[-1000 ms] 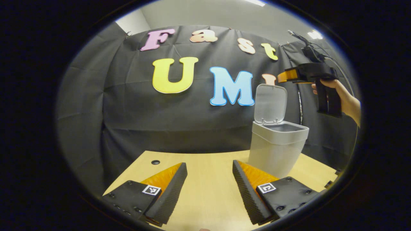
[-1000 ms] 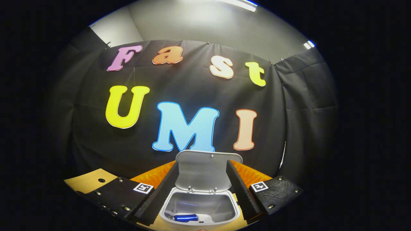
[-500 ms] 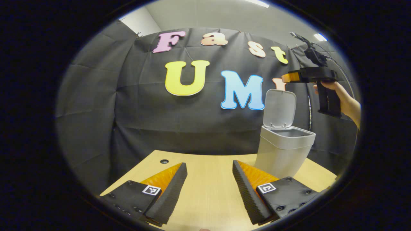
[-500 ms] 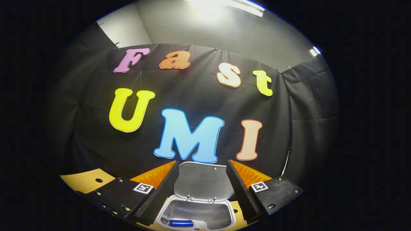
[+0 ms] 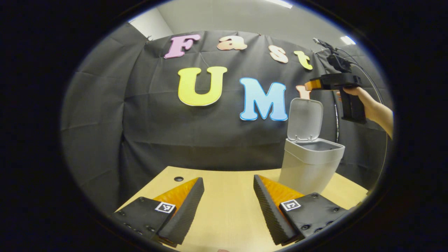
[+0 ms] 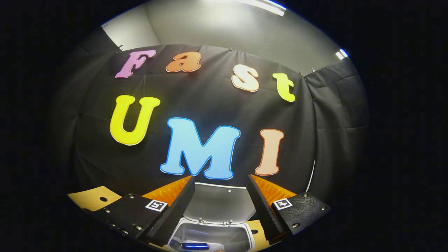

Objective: Press the lid of the desktop garbage bin to open it, pick up the crumpled paper on the desktop and throw it into the bin, then pick up the pop can on the desktop and drop it into the bin, and finally close the garbage bin lid.

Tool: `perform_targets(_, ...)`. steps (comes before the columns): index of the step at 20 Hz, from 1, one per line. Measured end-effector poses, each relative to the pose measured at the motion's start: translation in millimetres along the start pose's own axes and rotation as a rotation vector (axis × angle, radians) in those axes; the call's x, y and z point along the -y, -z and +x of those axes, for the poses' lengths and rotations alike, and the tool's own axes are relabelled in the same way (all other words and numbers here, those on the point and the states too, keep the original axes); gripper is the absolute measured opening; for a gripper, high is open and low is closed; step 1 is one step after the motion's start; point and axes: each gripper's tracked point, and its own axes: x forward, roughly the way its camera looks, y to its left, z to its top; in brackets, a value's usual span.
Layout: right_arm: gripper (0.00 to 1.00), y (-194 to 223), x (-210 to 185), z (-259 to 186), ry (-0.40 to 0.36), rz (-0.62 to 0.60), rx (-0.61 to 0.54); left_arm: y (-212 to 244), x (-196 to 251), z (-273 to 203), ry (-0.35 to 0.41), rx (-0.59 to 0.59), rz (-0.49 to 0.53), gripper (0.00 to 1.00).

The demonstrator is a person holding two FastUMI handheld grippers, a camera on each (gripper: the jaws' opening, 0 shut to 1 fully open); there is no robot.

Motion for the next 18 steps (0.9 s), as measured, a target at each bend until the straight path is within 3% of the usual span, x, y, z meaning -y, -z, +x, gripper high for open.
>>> perform_targets(3, 0.94, 3, 8, 19, 0.018, -0.006, -0.013, 0, -4, 1, 0.003, -0.005, -0.018, 1.0)
perform_targets(6, 0.94, 11, 12, 37, 0.03, 0.028, -0.048, 3, -8, 6, 0.013, -0.012, -0.009, 0.86)
perform_targets(10, 0.94, 23, 18, 61, 0.039, 0.035, -0.089, 5, -17, 13, 0.012, -0.021, -0.013, 1.0)
perform_targets(12, 0.94, 26, 18, 71, 0.035, 0.037, -0.101, 6, -20, 14, 0.002, -0.024, -0.024, 1.0)
perform_targets(13, 0.94, 28, 17, 78, 0.029, 0.034, -0.107, 7, -22, 13, -0.004, -0.026, -0.029, 0.94)
perform_targets(18, 0.94, 36, 16, 90, -0.002, 0.056, -0.142, 6, -27, 14, -0.034, -0.019, -0.048, 1.0)
